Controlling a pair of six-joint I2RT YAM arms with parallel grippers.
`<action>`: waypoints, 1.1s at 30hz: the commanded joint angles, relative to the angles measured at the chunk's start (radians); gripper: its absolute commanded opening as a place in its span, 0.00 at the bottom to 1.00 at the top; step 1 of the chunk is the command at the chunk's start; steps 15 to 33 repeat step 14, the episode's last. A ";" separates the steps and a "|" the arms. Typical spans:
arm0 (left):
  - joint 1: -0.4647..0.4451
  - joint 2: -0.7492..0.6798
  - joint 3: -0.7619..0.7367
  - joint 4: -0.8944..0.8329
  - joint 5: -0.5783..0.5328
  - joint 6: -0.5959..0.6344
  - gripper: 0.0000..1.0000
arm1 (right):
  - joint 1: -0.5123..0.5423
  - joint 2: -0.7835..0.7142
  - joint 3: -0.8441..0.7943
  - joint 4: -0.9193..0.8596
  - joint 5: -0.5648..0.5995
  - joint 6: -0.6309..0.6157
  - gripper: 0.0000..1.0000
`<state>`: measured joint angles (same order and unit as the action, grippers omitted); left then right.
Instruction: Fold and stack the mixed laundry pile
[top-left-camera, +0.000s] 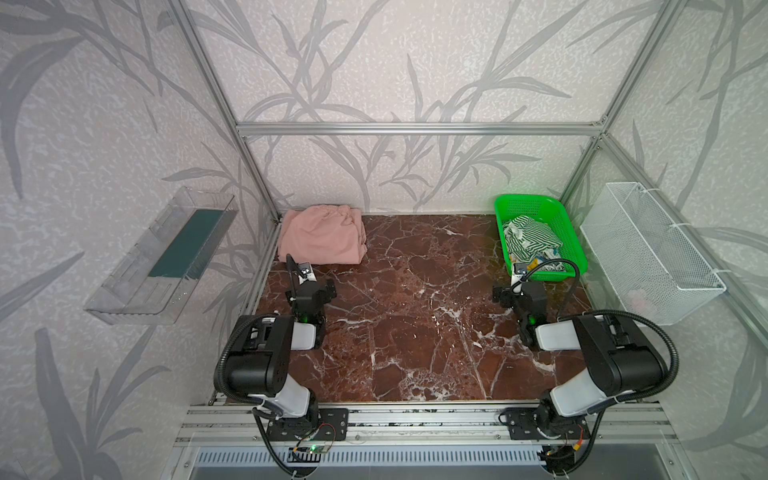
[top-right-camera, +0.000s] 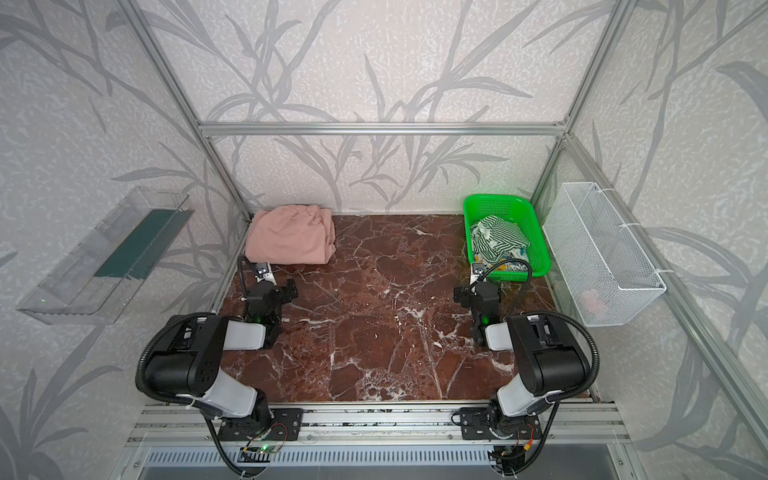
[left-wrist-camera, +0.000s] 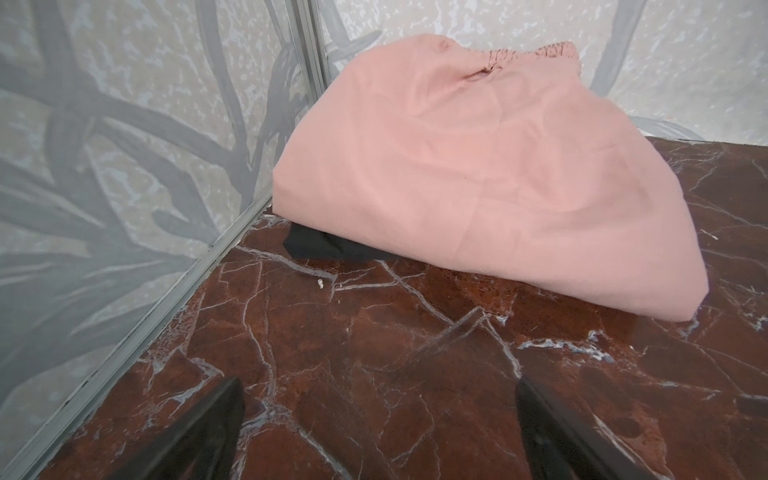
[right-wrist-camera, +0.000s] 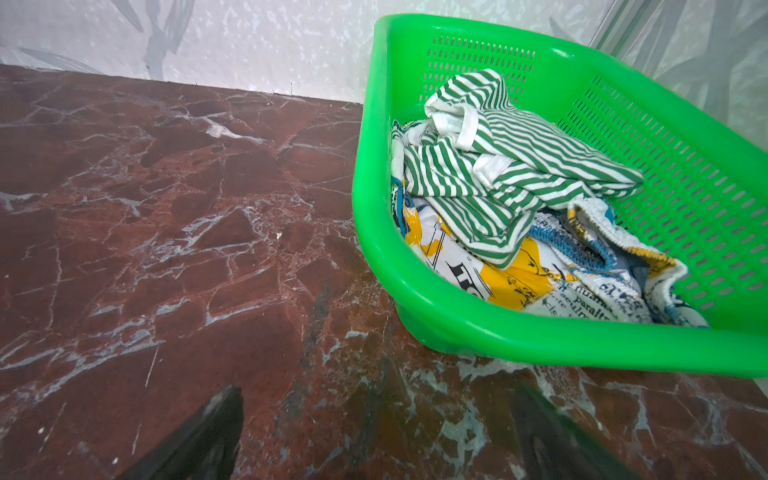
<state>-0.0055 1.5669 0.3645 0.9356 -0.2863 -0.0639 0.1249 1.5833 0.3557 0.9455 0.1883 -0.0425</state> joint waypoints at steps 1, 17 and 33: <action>-0.001 0.001 0.003 0.028 -0.009 -0.002 0.99 | -0.004 -0.008 0.009 0.035 -0.004 0.005 0.99; -0.003 0.005 0.005 0.040 -0.011 0.004 0.99 | -0.002 0.009 -0.003 0.084 0.005 -0.002 0.99; -0.003 0.005 0.005 0.040 -0.011 0.004 0.99 | -0.002 0.009 -0.003 0.084 0.005 -0.002 0.99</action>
